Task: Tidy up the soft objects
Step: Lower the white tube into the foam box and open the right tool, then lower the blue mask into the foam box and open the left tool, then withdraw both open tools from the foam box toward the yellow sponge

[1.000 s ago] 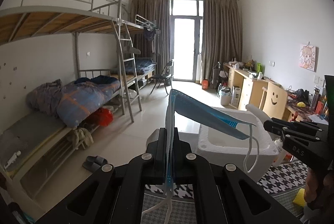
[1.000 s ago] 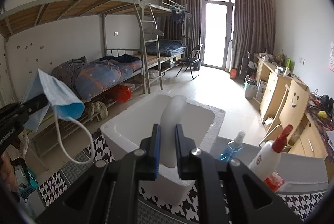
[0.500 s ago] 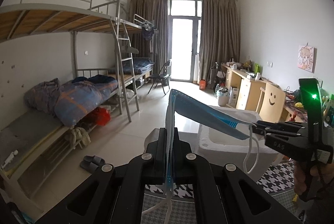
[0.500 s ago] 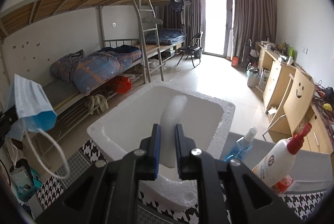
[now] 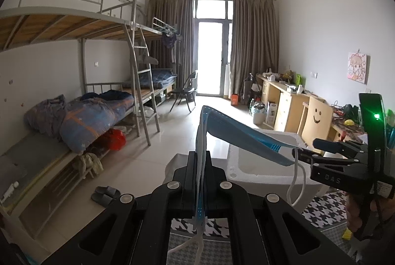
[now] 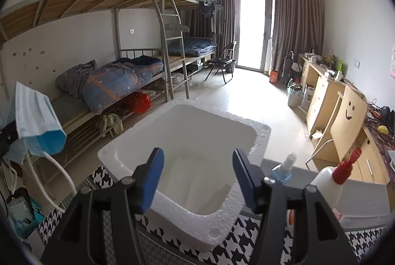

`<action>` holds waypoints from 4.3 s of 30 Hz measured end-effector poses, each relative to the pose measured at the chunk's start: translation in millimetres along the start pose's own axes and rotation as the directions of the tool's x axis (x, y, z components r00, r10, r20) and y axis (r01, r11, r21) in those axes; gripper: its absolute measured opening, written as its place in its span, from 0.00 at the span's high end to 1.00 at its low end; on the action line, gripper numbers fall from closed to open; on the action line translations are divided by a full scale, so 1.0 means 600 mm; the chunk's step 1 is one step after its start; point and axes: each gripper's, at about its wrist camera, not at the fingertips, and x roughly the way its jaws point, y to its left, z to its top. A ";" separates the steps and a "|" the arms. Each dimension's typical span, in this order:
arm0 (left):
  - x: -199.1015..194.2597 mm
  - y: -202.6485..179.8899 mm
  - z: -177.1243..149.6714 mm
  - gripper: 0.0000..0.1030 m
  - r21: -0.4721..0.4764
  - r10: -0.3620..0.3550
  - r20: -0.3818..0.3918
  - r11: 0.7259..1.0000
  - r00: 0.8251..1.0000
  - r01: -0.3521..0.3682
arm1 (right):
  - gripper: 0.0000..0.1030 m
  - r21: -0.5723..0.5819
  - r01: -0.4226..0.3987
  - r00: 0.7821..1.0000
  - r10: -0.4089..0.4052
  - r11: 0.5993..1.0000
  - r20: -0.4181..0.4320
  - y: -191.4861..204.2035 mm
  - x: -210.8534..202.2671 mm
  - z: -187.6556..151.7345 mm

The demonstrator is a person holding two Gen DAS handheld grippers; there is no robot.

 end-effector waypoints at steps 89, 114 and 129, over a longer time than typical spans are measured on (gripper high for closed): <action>0.115 -0.160 0.001 0.01 0.152 -0.080 -0.167 0.983 0.983 0.106 | 0.15 0.139 0.144 0.982 -0.158 0.980 0.101 -0.114 -0.211 -0.127; 0.049 -0.191 -0.038 0.01 0.156 -0.067 -0.163 0.983 0.984 0.093 | 0.15 0.140 0.131 0.979 -0.150 0.981 0.135 -0.103 -0.253 -0.150; -0.028 -0.221 -0.064 0.01 0.179 -0.105 -0.088 0.977 0.991 0.119 | 0.15 0.137 0.145 0.974 -0.166 0.980 0.154 -0.100 -0.276 -0.165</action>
